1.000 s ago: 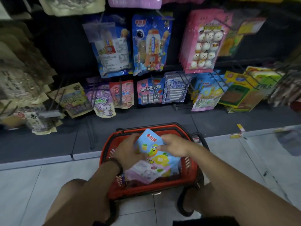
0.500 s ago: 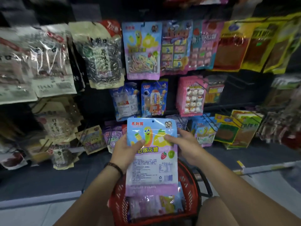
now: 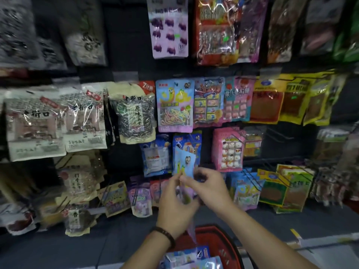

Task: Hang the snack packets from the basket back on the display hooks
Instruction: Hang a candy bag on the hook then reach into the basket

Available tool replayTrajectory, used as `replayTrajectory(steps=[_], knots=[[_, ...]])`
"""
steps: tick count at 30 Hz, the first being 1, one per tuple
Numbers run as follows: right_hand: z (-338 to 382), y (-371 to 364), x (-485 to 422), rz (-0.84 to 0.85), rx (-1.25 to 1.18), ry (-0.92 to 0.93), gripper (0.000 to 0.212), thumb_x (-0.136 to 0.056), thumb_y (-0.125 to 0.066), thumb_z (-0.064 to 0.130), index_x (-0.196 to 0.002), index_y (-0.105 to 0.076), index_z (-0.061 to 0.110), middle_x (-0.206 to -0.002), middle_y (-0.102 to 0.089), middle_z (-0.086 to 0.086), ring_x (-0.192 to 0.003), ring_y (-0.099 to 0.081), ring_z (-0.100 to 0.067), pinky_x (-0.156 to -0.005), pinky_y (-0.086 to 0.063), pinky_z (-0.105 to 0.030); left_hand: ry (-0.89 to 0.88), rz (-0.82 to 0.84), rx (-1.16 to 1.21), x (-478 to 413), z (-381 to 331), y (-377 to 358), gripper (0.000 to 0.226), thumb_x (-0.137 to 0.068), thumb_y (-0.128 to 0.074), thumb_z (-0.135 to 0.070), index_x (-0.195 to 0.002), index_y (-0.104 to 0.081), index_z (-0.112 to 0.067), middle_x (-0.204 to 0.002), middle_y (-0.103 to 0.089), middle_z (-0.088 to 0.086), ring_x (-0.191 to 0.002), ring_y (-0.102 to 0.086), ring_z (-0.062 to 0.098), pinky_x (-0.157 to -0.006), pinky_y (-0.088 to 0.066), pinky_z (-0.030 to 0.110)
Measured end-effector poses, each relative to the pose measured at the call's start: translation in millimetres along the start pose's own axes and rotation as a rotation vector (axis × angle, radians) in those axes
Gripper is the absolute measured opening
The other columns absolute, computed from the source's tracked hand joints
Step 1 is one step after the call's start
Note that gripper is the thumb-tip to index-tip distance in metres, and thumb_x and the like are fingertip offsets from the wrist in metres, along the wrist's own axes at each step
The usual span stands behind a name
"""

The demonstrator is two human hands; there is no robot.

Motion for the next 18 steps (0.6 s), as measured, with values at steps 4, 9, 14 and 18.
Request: replayTrajectory(steps=[4, 9, 14, 18], knots=[[30.0, 0.0, -7.7, 0.074, 0.121, 0.061, 0.016, -0.095, -0.076, 0.040, -0.096, -0.085, 0.028, -0.094, -0.080, 0.012, -0.092, -0.074, -0.002, -0.087, -0.058, -0.028, 0.051, -0.266, 0.067, -28.8, -2.4, 25.5, 0.015, -0.091, -0.070, -0.009, -0.093, -0.075, -0.024, -0.086, -0.077, -0.017, -0.086, -0.073, 0.002, -0.069, -0.053, 0.015], [38.8, 55.8, -49.8, -0.278, 0.233, -0.027, 0.042, -0.080, -0.090, 0.041, -0.112, -0.064, 0.030, -0.102, -0.067, 0.009, -0.092, -0.066, -0.009, -0.080, -0.056, -0.033, 0.176, -0.150, 0.187, -57.2, -2.4, 45.8, 0.010, -0.095, -0.071, -0.019, -0.090, -0.079, -0.023, -0.093, -0.081, -0.007, -0.095, -0.076, 0.020, -0.090, -0.060, 0.049], [27.9, 49.5, -90.7, -0.007, -0.134, -0.163, 0.036, -0.091, -0.078, 0.041, -0.113, -0.079, 0.013, -0.107, -0.082, -0.003, -0.104, -0.078, -0.029, -0.099, -0.058, -0.058, 0.220, 0.049, 0.380, -89.8, -24.3, 56.2, 0.025, -0.092, -0.076, -0.030, -0.114, -0.076, -0.018, -0.114, -0.078, 0.004, -0.108, -0.074, 0.029, -0.100, -0.054, 0.057], [40.2, 43.4, -116.4, -0.043, -0.260, -0.145, 0.022, -0.104, -0.065, 0.024, -0.114, -0.078, 0.010, -0.109, -0.082, -0.008, -0.103, -0.078, -0.029, -0.090, -0.063, -0.047, 0.136, -0.057, 0.304, -124.7, -48.5, 69.8, 0.027, -0.089, -0.079, -0.022, -0.115, -0.070, -0.020, -0.110, -0.079, 0.000, -0.101, -0.076, 0.020, -0.089, -0.059, 0.039]])
Point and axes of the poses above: each hand's wrist, its own x-axis away from the middle knuckle, its own y-axis out of the back of the hand, z = x × y, the point moved 5 cm from there along -x, towards the middle knuckle
